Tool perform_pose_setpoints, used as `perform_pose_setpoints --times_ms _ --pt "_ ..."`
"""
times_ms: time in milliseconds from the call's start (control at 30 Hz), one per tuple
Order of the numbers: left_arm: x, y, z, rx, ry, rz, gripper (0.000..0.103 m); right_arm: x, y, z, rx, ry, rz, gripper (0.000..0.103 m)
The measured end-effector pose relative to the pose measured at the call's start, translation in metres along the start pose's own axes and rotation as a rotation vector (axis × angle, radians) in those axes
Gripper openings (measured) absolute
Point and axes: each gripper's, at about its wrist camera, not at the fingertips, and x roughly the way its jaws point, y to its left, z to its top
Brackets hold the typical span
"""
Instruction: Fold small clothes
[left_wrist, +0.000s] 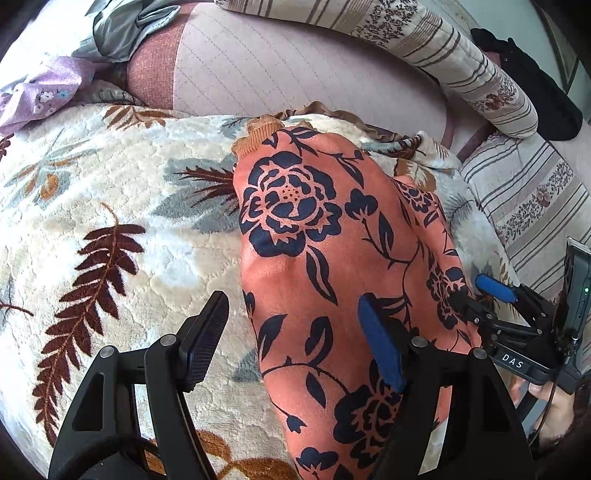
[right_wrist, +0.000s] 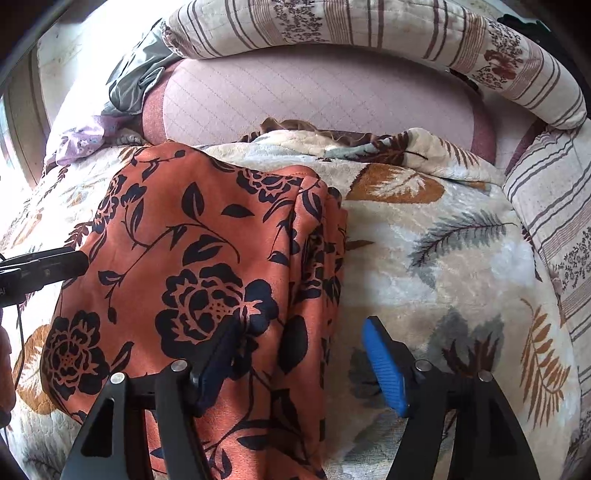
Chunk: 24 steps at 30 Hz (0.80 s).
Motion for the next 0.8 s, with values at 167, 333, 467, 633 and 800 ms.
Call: perform_pose_setpoints --times_ms 167,333,467,633,800 --pt "0.003 -0.001 -0.001 -0.01 0.017 -0.012 0.073 -0.002 -0.001 0.0 0.006 0.004 0.011 0.067" --pt "0.012 -0.005 0.002 -0.018 0.042 -0.024 0.073 -0.005 -0.016 -0.004 0.087 0.015 0.088 0.067" --pt "0.02 -0.006 0.005 -0.03 0.053 -0.022 0.073 0.0 -0.028 -0.005 0.134 0.027 0.129 0.069" --pt "0.025 0.0 0.006 -0.045 0.064 -0.036 0.073 0.003 -0.03 -0.005 0.142 0.026 0.149 0.07" --pt "0.031 0.004 0.008 -0.061 0.074 -0.048 0.073 0.01 -0.038 -0.005 0.2 0.03 0.231 0.07"
